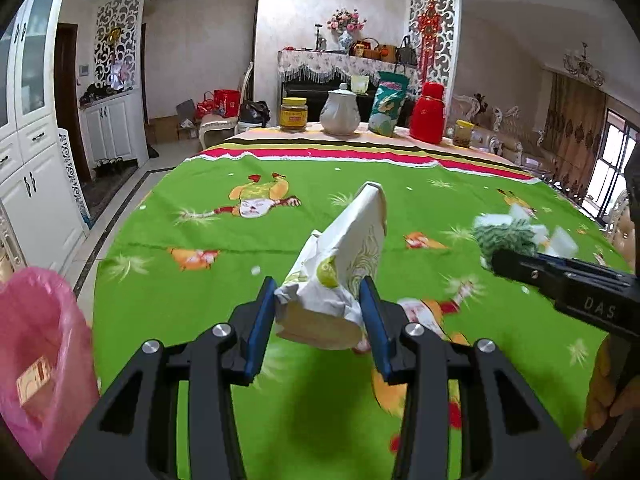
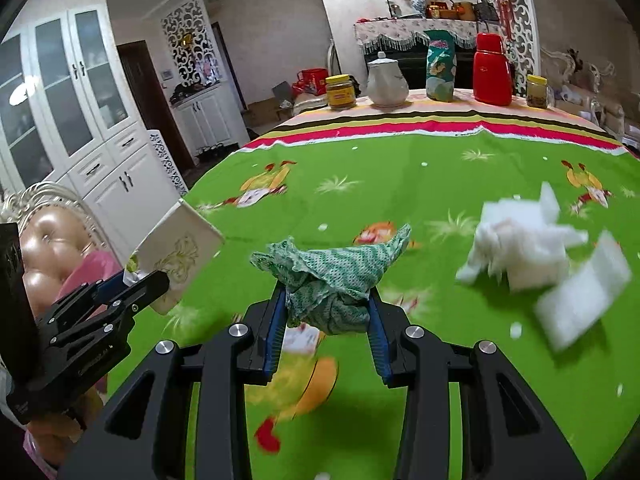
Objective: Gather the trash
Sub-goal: 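Carry the tissue and green cloth with both tools over the pink bin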
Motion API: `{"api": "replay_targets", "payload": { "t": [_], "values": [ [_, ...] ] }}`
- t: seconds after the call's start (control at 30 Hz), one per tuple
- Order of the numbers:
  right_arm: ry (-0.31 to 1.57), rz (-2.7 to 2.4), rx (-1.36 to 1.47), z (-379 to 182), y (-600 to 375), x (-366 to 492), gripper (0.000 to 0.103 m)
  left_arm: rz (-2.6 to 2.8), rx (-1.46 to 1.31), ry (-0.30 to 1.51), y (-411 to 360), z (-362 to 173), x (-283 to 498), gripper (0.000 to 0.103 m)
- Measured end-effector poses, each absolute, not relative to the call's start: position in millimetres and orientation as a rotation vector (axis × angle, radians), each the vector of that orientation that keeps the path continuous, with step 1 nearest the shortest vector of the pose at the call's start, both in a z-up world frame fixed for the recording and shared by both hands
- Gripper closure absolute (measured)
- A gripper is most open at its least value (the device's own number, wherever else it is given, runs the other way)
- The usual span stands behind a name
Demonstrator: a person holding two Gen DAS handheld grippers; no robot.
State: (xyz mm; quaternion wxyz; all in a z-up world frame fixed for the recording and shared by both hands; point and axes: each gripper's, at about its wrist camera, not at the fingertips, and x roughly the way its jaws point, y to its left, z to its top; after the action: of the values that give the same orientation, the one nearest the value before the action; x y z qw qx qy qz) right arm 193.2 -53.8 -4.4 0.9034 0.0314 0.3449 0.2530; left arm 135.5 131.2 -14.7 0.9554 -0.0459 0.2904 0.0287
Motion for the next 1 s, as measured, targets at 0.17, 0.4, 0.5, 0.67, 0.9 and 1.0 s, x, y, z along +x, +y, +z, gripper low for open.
{"api": "replay_targets", "payload": {
  "t": [0.17, 0.4, 0.5, 0.67, 0.9, 1.0],
  "values": [
    [0.697, 0.515, 0.08, -12, -61, 156, 0.064, 0.062, -0.079, 0.553, 122, -17, 96, 0.062],
    [0.66, 0.496, 0.084, -19, -69, 111, 0.064, 0.046, -0.079, 0.506, 116, -21, 47, 0.061],
    [0.651, 0.5, 0.087, -23, -70, 96, 0.064, 0.037, -0.076, 0.496, 114, -25, 31, 0.061],
    [0.623, 0.51, 0.065, -26, -69, 90, 0.064, 0.042, -0.064, 0.483, 113, -32, 17, 0.061],
    [0.607, 0.523, 0.057, -22, -64, 83, 0.064, 0.054, -0.074, 0.483, 121, -33, 10, 0.061],
    [0.594, 0.544, 0.045, -21, -58, 79, 0.064, 0.052, -0.079, 0.469, 125, -30, 4, 0.061]
  ]
}}
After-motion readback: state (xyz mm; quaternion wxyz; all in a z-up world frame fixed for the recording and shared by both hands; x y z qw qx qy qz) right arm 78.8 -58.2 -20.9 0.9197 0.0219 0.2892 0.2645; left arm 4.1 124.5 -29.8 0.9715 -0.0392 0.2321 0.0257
